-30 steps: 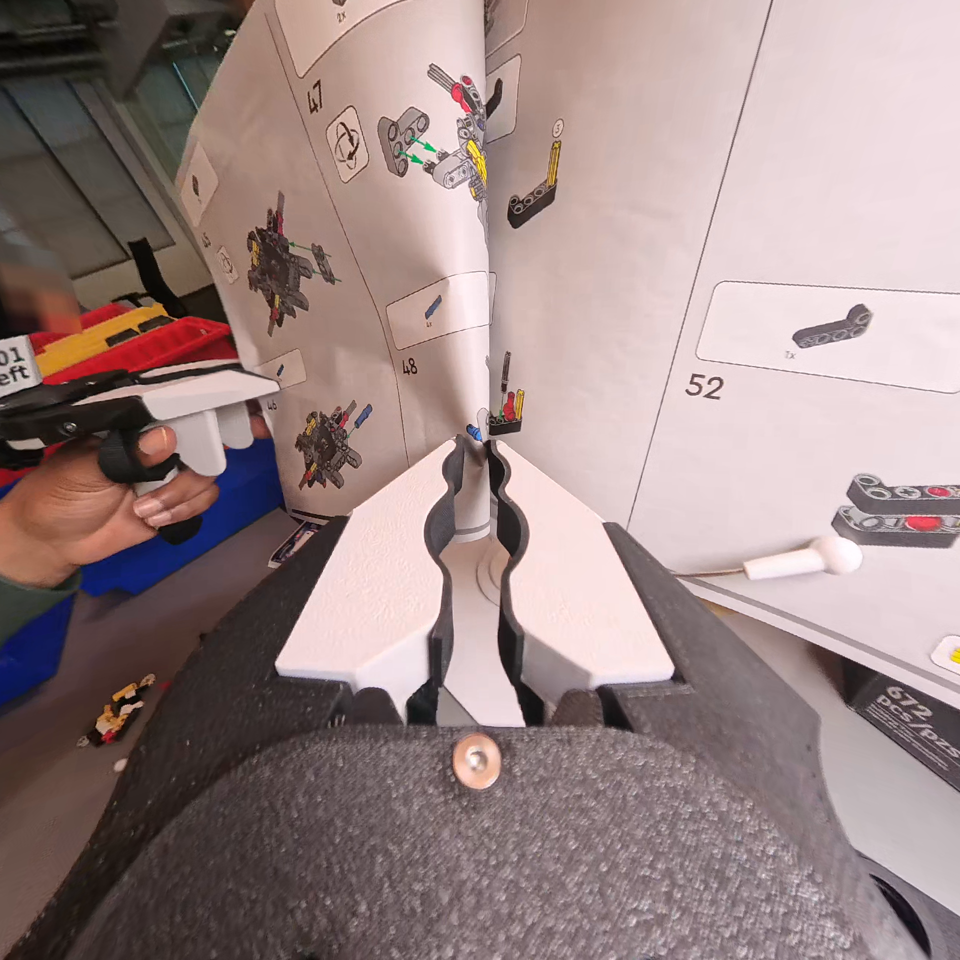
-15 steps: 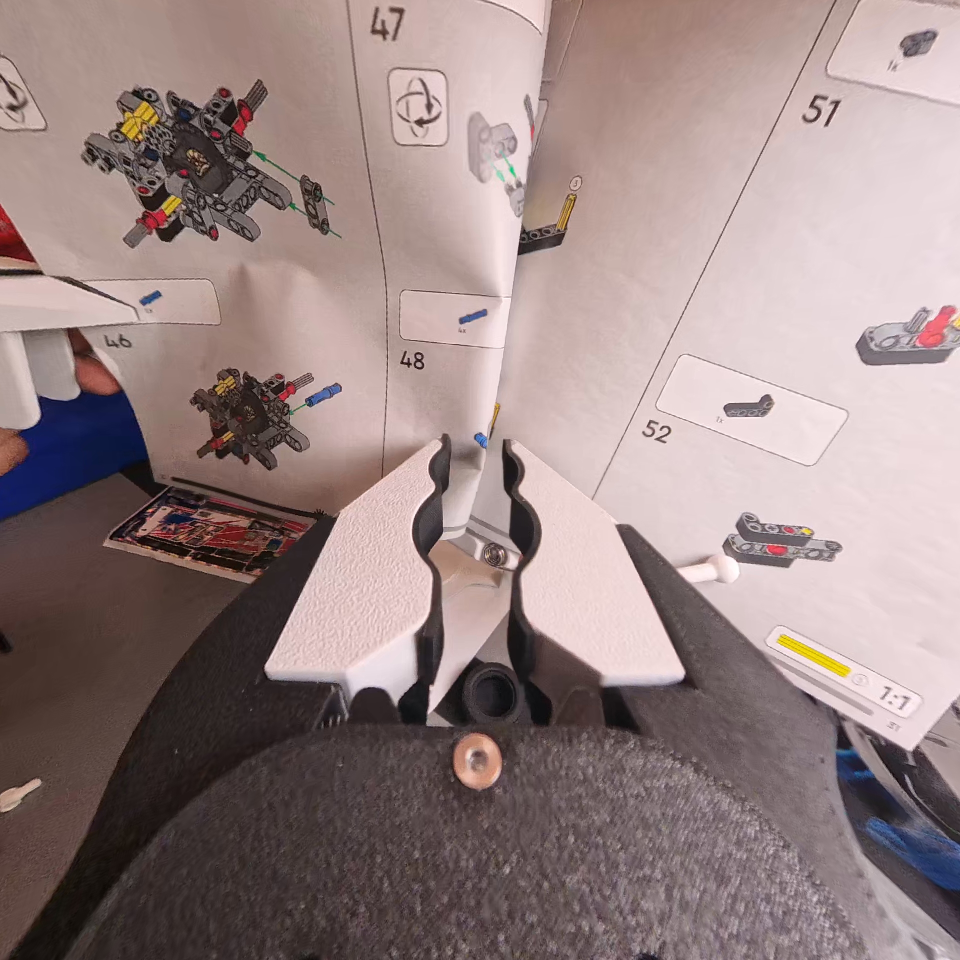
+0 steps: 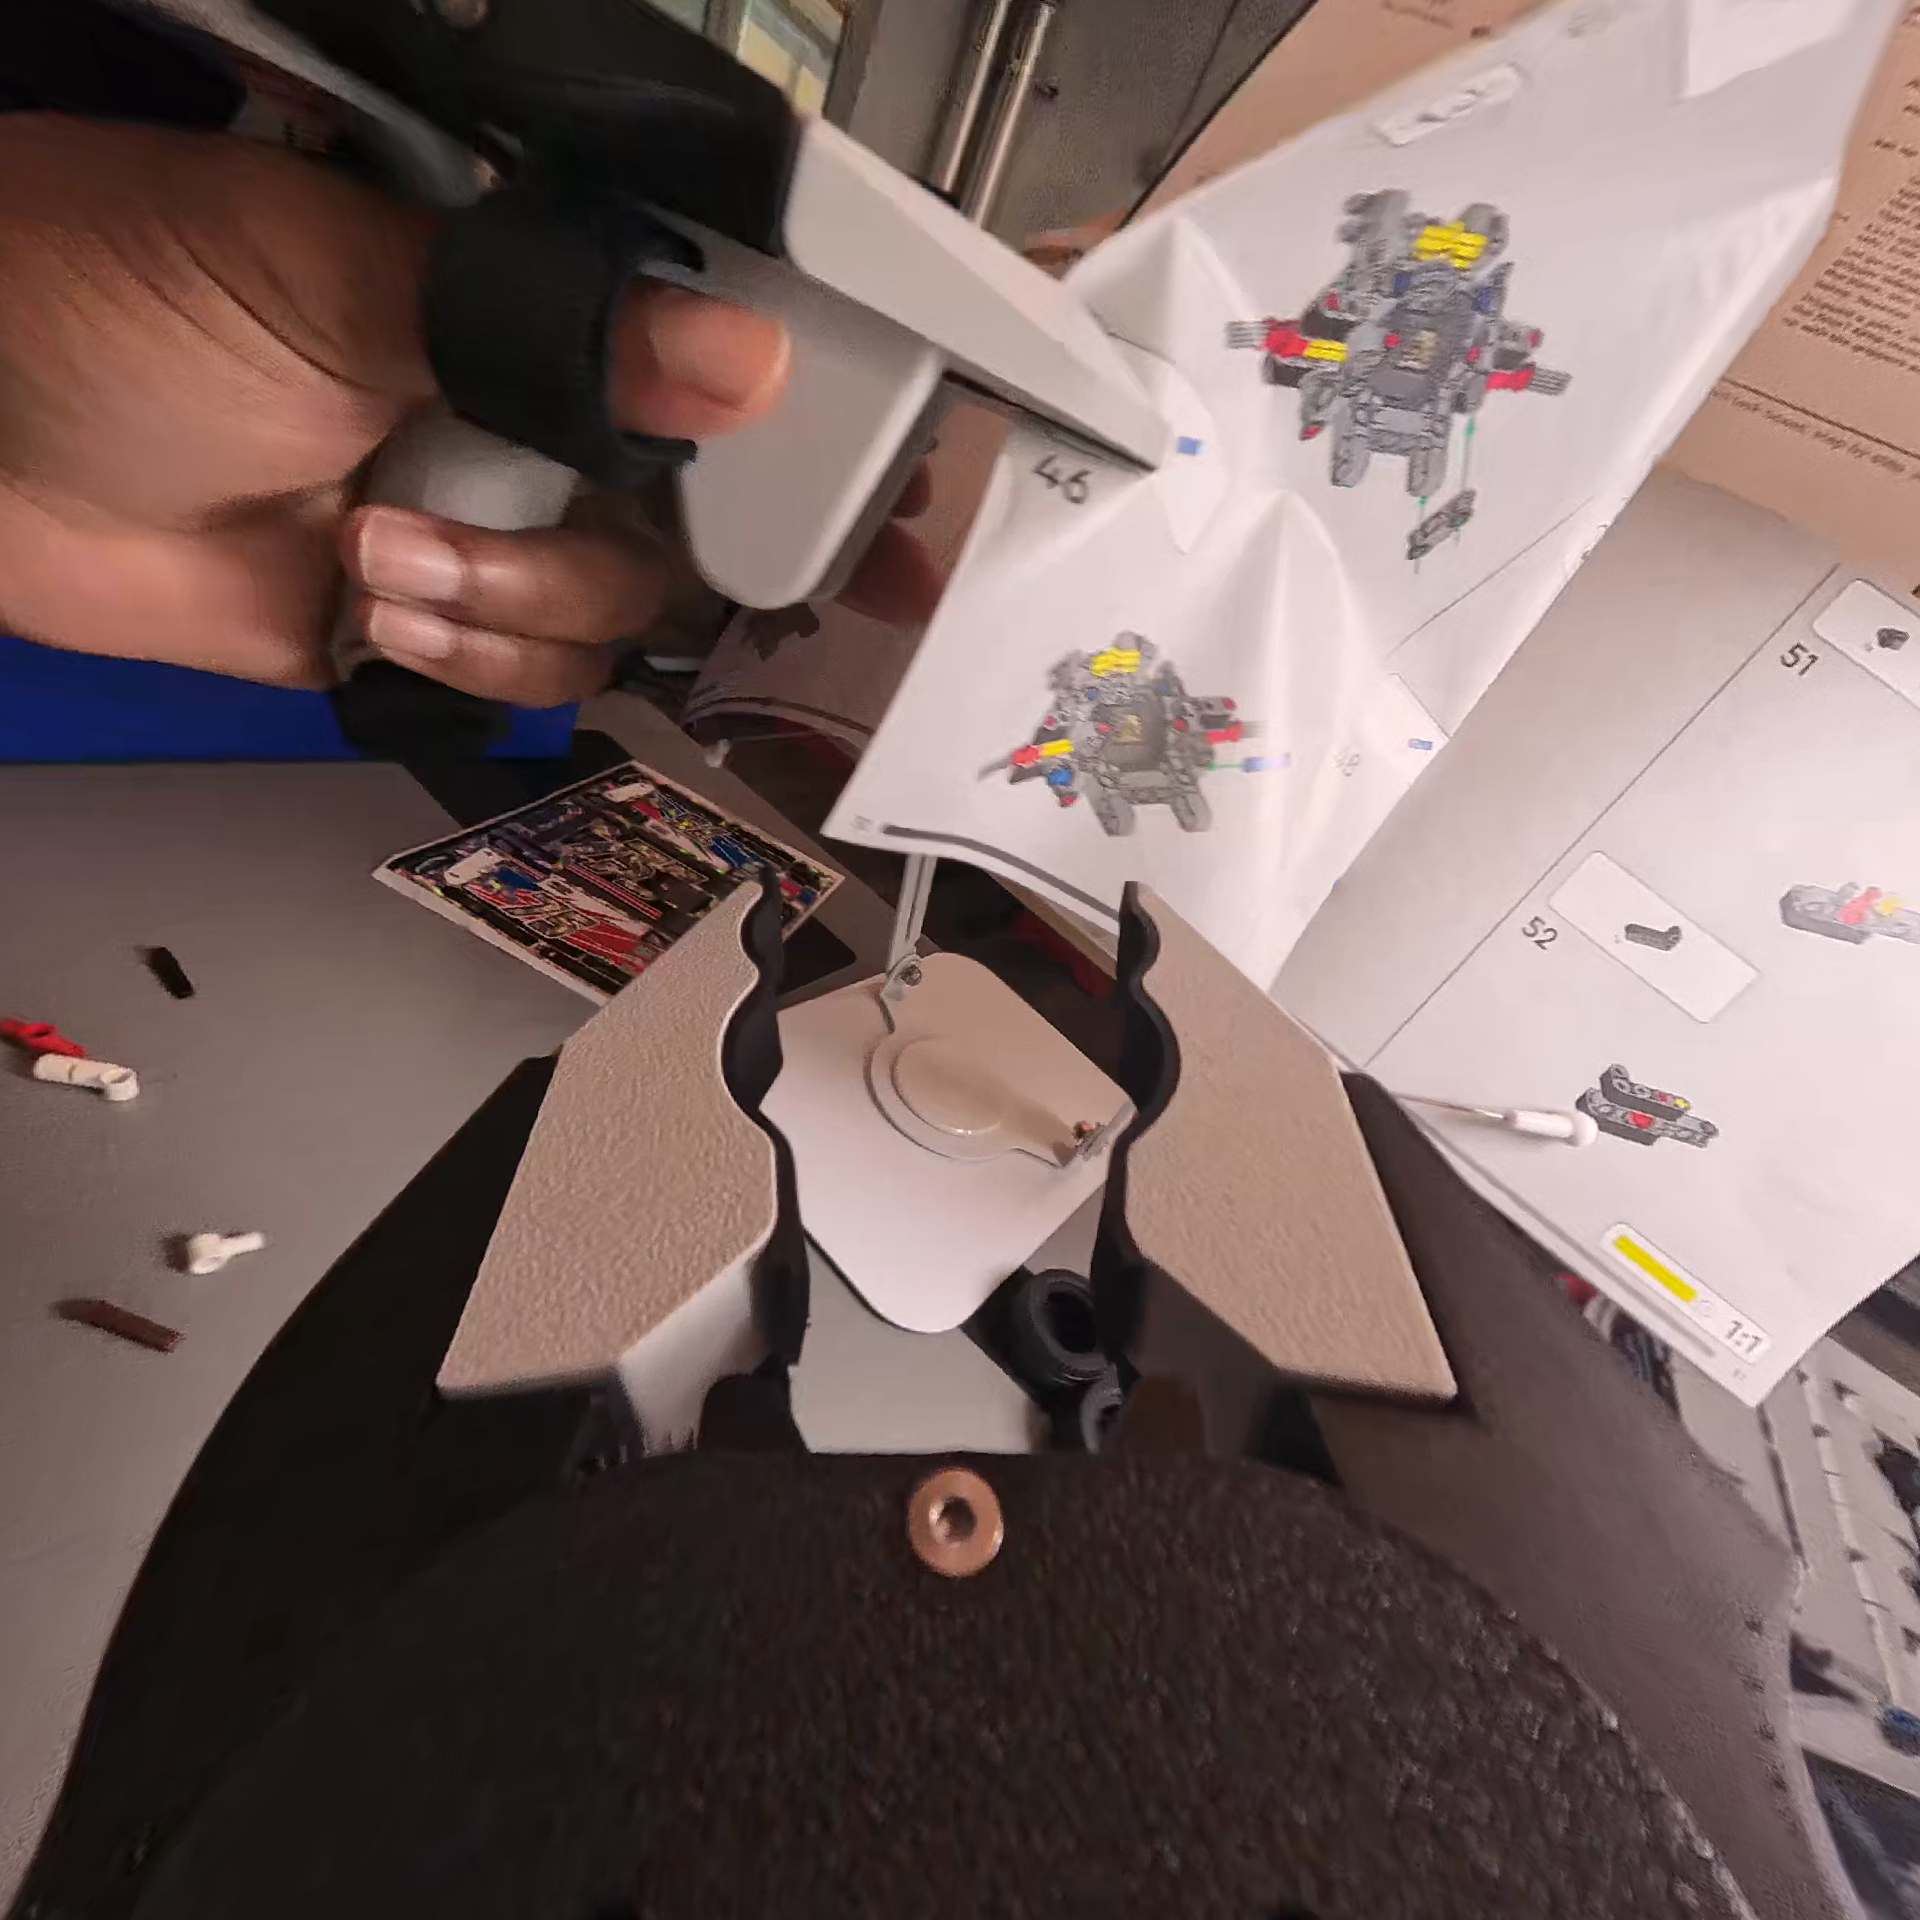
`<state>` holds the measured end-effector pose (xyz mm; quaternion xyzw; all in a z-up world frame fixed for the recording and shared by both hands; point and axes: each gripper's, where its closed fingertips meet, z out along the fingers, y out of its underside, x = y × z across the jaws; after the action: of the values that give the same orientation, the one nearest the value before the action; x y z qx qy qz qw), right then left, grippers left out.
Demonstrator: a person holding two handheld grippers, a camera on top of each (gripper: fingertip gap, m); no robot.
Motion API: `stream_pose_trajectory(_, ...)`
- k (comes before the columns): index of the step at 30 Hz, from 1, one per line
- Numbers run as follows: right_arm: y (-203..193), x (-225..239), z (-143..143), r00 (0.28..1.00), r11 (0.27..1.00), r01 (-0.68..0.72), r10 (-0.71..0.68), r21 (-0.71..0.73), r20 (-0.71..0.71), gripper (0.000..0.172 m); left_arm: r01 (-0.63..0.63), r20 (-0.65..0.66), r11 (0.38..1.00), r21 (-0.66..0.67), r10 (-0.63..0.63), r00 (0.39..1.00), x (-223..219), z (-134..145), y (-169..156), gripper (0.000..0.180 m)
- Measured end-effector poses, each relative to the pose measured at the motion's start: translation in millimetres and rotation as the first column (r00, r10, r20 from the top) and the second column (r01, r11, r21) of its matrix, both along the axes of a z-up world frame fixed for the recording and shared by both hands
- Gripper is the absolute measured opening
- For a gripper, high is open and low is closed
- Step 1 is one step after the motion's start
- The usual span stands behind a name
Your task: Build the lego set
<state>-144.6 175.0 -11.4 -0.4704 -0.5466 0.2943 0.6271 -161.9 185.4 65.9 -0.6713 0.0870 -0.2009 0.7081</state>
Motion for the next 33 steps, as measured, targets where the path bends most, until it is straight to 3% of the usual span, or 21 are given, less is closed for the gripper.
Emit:
stream_pose_trajectory(1,-4.3,0.8,1.3,1.000,1.000,0.011,-0.012,-0.011,-0.022,0.065,0.012,-0.008,1.000,-0.006,-0.013,1.000,12.0,2.5,2.0,0.000)
stream_pose_trajectory(4,4.4,14.5,22.2,0.985,0.993,0.118,-0.120,-0.027,-0.123,0.047,0.054,-0.019,0.998,-0.025,-0.054,0.998,43.4,8.2,8.6,0.000)
stream_pose_trajectory(6,16.0,30.2,37.0,0.969,0.985,0.170,-0.175,-0.040,-0.176,0.007,0.067,-0.021,0.997,-0.029,-0.068,0.997,54.9,11.4,12.5,0.000)
stream_pose_trajectory(7,24.0,40.4,44.0,0.957,0.979,0.200,-0.205,-0.045,-0.205,0.000,0.066,-0.028,0.998,-0.018,-0.067,0.997,57.2,14.2,13.2,0.008)
stream_pose_trajectory(10,51.4,71.8,57.2,0.932,0.966,0.237,-0.255,-0.101,-0.256,0.000,0.075,-0.050,0.997,0.019,-0.074,0.996,54.9,21.3,8.9,0.043)
stream_pose_trajectory(13,91.2,97.3,58.3,0.911,0.941,0.266,-0.317,-0.210,-0.265,0.000,0.001,-0.124,0.999,-0.036,-0.006,0.992,35.9,2.4,13.4,0.050)
stream_pose_trajectory(16,121.8,107.3,53.4,0.915,0.913,0.186,-0.295,-0.363,-0.274,0.000,0.012,-0.133,0.998,-0.068,-0.021,0.991,28.6,-15.3,14.8,0.057)
stream_pose_trajectory(19,158.6,115.0,40.9,0.906,0.852,0.161,-0.328,-0.498,-0.267,0.001,-0.133,-0.254,0.983,-0.128,0.097,0.962,2.2,-41.6,27.3,0.047)
stream_pose_trajectory(25,206.3,111.3,5.6,0.921,0.765,0.130,-0.329,-0.631,-0.209,0.002,-0.422,-0.482,0.888,-0.181,0.294,0.826,-56.0,-81.7,48.4,0.030)
stream_pose_trajectory(33,235.3,106.9,-18.2,0.925,0.735,0.158,-0.345,-0.659,-0.162,0.000,-0.528,-0.549,0.836,-0.151,0.373,0.748,-85.4,-85.6,52.5,0.009)
